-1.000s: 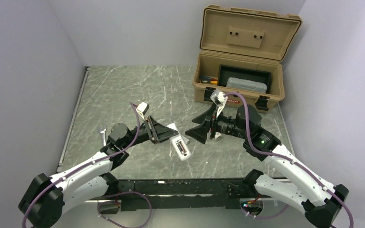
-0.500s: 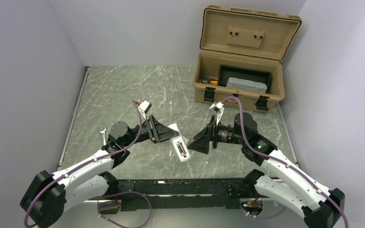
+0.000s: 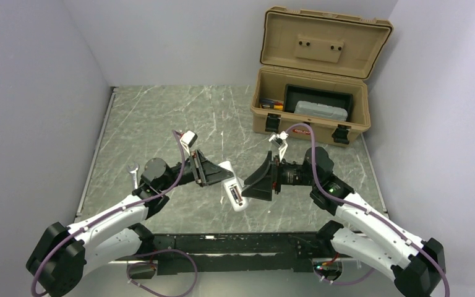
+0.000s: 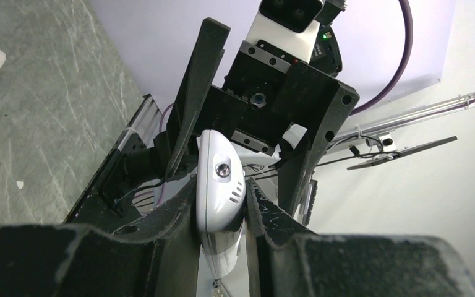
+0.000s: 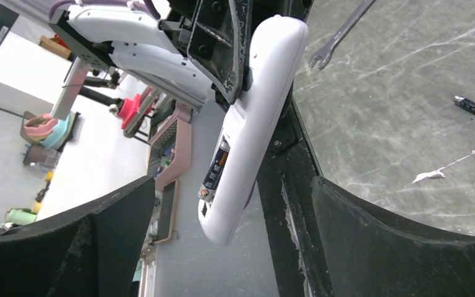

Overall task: Load the batteries into the remote control
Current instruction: Load the battery into the remote control.

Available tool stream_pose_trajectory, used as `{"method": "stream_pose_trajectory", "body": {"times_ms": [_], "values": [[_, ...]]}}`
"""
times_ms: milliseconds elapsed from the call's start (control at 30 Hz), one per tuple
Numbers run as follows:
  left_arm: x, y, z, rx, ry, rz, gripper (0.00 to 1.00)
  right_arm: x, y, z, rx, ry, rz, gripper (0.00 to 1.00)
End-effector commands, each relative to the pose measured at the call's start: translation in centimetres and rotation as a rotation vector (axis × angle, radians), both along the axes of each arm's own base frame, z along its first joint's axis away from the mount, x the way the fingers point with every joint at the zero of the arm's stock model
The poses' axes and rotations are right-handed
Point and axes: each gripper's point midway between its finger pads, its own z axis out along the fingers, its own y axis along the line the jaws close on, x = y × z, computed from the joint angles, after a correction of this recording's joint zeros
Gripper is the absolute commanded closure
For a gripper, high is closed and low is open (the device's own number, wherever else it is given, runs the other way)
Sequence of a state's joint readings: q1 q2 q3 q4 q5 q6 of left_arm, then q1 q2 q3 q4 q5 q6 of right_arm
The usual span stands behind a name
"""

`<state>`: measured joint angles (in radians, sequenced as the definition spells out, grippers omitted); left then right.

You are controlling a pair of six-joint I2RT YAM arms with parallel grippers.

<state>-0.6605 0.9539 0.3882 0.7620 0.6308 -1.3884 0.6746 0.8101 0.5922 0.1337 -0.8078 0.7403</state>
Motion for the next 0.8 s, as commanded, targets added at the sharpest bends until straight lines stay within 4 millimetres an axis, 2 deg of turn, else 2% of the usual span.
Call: {"method": "stream_pose_trajectory", "body": {"times_ms": [0, 233, 400, 667, 767], "values": [[-0.1, 0.0, 3.1, -0.06, -0.1, -0.003, 1.0, -0.1, 0.4, 0.9, 0.048, -0.008, 0.03, 0.03], [0.0, 0.0, 3.1, -0.066, -0.099, -0.004, 1.0, -0.3, 0.8, 0.1, 0.045, 0.02, 0.062, 0.06], [0.0, -0.1, 3.1, -0.065, -0.099, -0.004, 1.0, -1.1, 1.2, 0.3, 0.051, 0.02, 0.106, 0.1], [0.1, -0.1, 3.0, -0.064, -0.095, 0.0, 1.0, -2.5, 2.3, -0.6, 0.023, 0.02, 0.175, 0.13], [0.1, 0.0, 3.0, -0.065, -0.094, 0.0, 1.0, -2.5, 2.4, -0.6, 0.024, 0.017, 0.175, 0.2]]}}
